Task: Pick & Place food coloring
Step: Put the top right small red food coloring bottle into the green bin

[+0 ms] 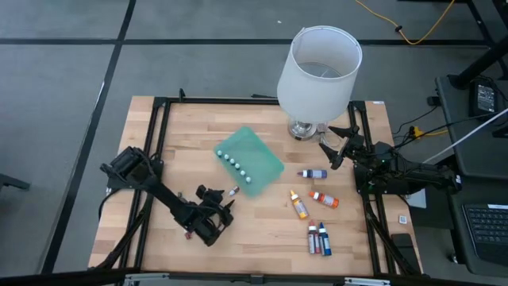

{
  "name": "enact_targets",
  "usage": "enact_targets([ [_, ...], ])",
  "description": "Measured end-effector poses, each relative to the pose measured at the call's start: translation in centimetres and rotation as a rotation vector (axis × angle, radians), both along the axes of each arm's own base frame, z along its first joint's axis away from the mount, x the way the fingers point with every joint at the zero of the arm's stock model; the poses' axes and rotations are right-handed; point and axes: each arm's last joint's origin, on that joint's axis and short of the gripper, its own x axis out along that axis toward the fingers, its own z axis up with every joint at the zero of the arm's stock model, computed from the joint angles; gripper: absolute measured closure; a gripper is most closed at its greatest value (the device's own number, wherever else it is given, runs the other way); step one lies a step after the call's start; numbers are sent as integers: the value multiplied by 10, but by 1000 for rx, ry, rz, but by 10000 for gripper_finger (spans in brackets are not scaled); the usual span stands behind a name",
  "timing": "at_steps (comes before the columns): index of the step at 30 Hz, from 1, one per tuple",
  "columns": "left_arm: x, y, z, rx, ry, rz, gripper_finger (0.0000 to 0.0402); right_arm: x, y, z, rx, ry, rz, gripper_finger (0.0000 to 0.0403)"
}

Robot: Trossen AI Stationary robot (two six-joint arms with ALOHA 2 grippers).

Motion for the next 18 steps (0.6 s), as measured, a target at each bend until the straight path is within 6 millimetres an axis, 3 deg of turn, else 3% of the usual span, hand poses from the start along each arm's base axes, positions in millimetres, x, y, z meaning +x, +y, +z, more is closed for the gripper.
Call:
enact_targets([
  [18, 23, 23, -5, -2, 98, -29, 145, 0, 0, 0, 0, 0, 0, 6],
])
